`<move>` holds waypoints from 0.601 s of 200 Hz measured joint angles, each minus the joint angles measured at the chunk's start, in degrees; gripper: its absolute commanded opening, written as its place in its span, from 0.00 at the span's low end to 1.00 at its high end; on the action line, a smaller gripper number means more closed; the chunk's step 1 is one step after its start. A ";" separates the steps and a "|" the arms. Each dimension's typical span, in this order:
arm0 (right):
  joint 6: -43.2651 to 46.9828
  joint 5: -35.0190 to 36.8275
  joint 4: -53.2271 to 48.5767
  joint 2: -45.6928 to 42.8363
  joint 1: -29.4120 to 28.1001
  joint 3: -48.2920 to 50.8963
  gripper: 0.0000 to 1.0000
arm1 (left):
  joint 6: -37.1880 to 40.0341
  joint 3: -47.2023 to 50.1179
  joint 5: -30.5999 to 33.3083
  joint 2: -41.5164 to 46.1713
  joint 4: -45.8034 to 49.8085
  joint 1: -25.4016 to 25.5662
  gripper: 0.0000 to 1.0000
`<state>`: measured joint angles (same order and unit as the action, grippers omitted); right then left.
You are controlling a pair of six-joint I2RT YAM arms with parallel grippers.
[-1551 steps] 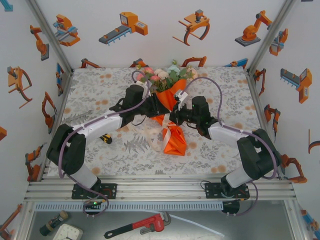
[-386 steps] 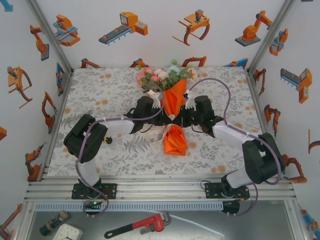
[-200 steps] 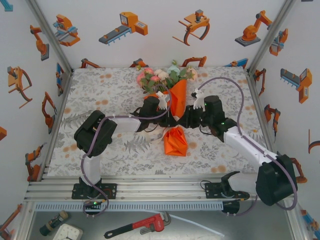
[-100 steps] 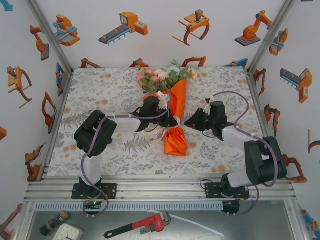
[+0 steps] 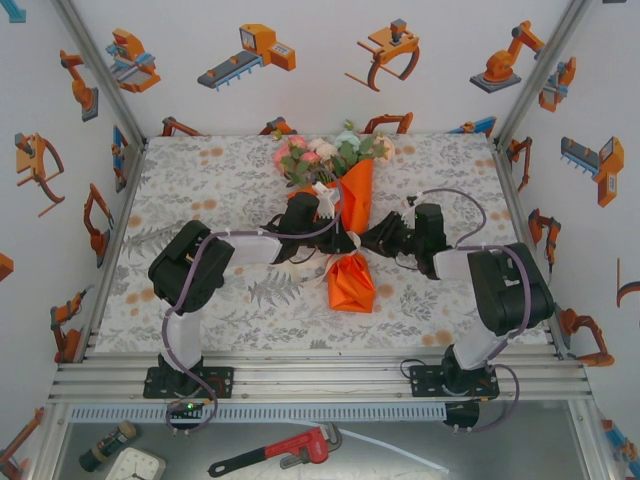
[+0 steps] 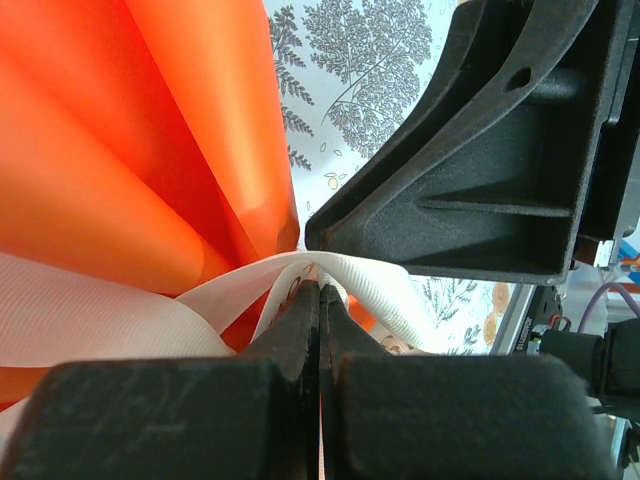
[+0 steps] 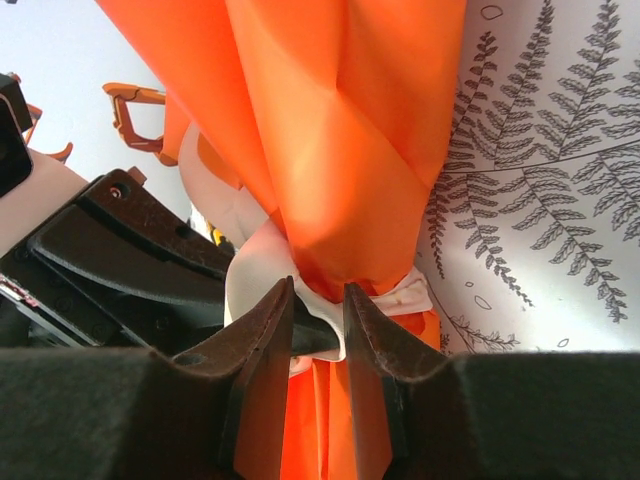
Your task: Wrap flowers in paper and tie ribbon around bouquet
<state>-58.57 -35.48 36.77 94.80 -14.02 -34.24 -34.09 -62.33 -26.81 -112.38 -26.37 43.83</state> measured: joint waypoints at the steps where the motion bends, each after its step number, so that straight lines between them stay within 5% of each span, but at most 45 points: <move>1: -0.02 -0.04 0.04 0.00 0.00 0.02 0.30 | 0.00 0.00 0.00 0.00 -0.02 0.00 0.00; 56: -0.24 -1.16 2.08 0.37 -0.04 1.36 0.33 | -0.07 0.24 -0.24 0.02 -1.01 0.02 0.00; 120: -3.19 -1.75 4.83 1.42 -0.52 1.33 0.07 | -0.81 2.99 -0.85 0.85 -5.35 0.00 0.00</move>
<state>-61.76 -37.23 41.60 96.23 -14.55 -32.91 -34.89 -59.33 -27.66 -111.53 -31.73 43.83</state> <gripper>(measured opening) 0.119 0.007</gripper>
